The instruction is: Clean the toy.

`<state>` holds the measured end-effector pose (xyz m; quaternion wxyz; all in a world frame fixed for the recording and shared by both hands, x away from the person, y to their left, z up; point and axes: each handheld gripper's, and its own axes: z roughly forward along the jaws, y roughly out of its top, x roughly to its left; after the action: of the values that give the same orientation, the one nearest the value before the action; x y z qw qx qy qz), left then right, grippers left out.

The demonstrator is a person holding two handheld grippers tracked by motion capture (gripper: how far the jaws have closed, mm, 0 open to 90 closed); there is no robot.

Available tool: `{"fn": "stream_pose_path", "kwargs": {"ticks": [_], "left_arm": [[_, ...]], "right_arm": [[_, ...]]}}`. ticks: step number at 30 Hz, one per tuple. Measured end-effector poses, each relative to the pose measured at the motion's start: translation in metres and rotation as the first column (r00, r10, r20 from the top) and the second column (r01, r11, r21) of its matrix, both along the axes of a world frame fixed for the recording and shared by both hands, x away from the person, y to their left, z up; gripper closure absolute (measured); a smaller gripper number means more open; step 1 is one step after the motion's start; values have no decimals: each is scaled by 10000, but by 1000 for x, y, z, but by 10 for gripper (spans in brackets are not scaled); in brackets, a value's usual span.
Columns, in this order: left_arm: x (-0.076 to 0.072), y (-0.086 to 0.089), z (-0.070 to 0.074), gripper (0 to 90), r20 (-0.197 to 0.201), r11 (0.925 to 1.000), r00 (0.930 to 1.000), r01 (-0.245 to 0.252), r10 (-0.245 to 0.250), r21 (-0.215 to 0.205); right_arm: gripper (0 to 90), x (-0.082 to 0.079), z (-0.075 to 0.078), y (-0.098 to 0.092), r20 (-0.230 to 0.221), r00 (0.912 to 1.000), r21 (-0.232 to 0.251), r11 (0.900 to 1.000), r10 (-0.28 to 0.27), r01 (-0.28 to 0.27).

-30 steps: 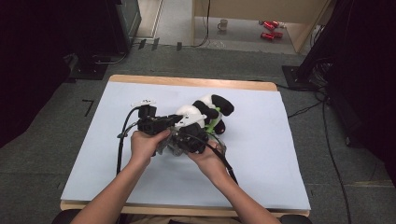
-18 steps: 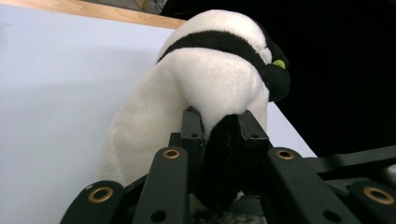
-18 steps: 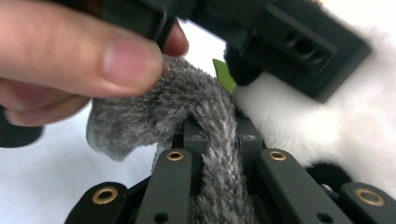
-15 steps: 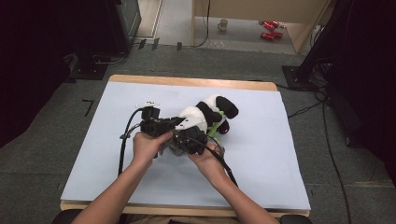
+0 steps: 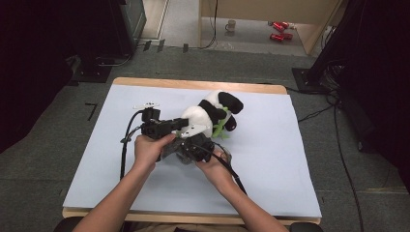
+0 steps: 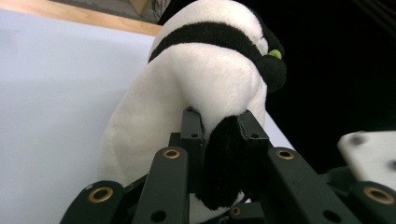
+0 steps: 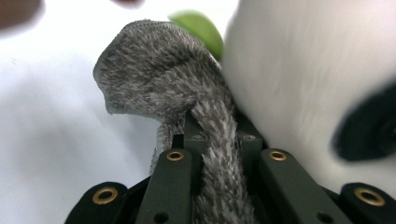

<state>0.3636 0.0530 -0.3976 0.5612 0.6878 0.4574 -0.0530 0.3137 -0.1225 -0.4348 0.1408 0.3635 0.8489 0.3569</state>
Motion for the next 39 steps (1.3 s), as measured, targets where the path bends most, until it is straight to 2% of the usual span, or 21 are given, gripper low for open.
{"fn": "stream_pose_path", "kwargs": {"ticks": [7,12,14,16,21,27,33,37,39], "left_arm": [[2,7,3,771,63,9999,10000,10,-9,-162],[3,14,7,772,271,9993,9996,-93,103,-357],[4,17,9,772,376,9992,9992,-131,145,-384],[6,21,9,772,394,9991,9990,-180,195,-385],[10,30,9,775,284,9984,9987,-401,413,-405],[14,42,7,774,135,9974,9980,-614,619,-372],[18,49,4,774,-18,9978,9984,-574,574,-334],[23,58,2,773,-232,9989,9991,-375,369,-264],[23,63,2,774,-262,9986,9987,-449,442,-271]], "right_arm": [[802,7,-7,-9,-452,9988,44,9998,-206,208],[801,12,-9,-16,-747,9969,-113,9996,-248,240],[800,13,-7,-20,-922,9957,-12,9999,-113,112],[800,13,-3,-23,-1083,9941,100,9999,94,-84],[800,13,12,-28,-1127,9913,329,9973,685,-652],[799,14,29,-39,-1214,9869,549,9934,1063,-1003],[793,18,44,-61,-1076,9888,783,9923,1036,-955],[790,21,54,-81,-1013,9915,1161,9908,815,-696],[790,23,59,-92,-955,9931,1264,9904,682,-559]]}}
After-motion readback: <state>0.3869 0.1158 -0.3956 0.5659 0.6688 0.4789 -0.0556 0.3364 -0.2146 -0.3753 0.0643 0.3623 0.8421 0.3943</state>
